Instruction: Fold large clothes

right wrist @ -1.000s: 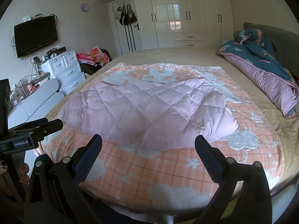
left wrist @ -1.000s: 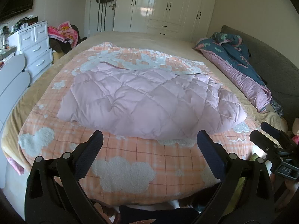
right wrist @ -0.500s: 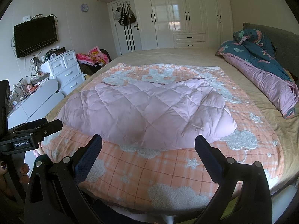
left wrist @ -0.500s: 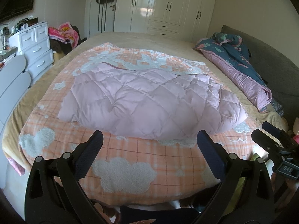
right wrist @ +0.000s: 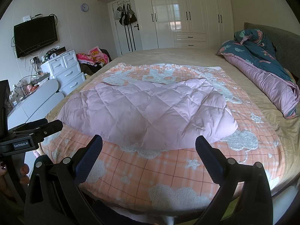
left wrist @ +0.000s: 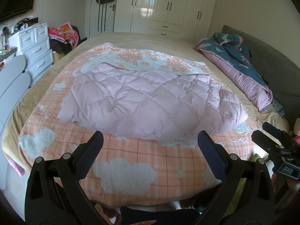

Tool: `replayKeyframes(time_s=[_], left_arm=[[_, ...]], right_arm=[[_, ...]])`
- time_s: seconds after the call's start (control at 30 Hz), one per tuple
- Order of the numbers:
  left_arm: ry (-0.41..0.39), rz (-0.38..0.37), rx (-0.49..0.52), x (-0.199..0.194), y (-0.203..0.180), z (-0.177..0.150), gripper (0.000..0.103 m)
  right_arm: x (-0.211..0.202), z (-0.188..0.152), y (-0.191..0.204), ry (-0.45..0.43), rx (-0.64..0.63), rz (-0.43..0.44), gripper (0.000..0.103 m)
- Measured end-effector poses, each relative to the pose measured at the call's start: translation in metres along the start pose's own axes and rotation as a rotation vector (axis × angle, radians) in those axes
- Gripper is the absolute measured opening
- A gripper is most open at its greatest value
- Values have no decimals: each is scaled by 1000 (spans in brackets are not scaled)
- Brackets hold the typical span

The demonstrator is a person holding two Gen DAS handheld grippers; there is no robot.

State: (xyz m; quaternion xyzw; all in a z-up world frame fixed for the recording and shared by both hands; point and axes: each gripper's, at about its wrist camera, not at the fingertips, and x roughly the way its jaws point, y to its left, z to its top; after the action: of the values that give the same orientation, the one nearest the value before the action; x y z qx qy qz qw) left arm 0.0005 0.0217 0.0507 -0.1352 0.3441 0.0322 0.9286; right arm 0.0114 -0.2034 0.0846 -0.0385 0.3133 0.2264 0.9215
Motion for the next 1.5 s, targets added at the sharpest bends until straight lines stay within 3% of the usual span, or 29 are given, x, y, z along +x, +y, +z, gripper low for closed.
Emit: replayKeyframes(time_s=[0.67, 1.03, 1.33, 1.47, 1.5], left_arm=[[-1, 19, 7, -1, 3, 1, 94], [12, 29, 9, -6, 16, -6, 94], [38, 102, -33, 4, 45, -11, 94], [56, 174, -133, 19, 96, -2, 94], [54, 216, -173, 26, 121, 3, 94]], right_arm=[[0, 0, 1, 3, 0, -4, 99], [-1, -4, -13, 11, 14, -56, 99], [-18, -20, -71, 1, 143, -190, 99], [-37, -42, -145, -29, 285, -350, 99], [-44, -54, -178, -16, 349, -440, 99]])
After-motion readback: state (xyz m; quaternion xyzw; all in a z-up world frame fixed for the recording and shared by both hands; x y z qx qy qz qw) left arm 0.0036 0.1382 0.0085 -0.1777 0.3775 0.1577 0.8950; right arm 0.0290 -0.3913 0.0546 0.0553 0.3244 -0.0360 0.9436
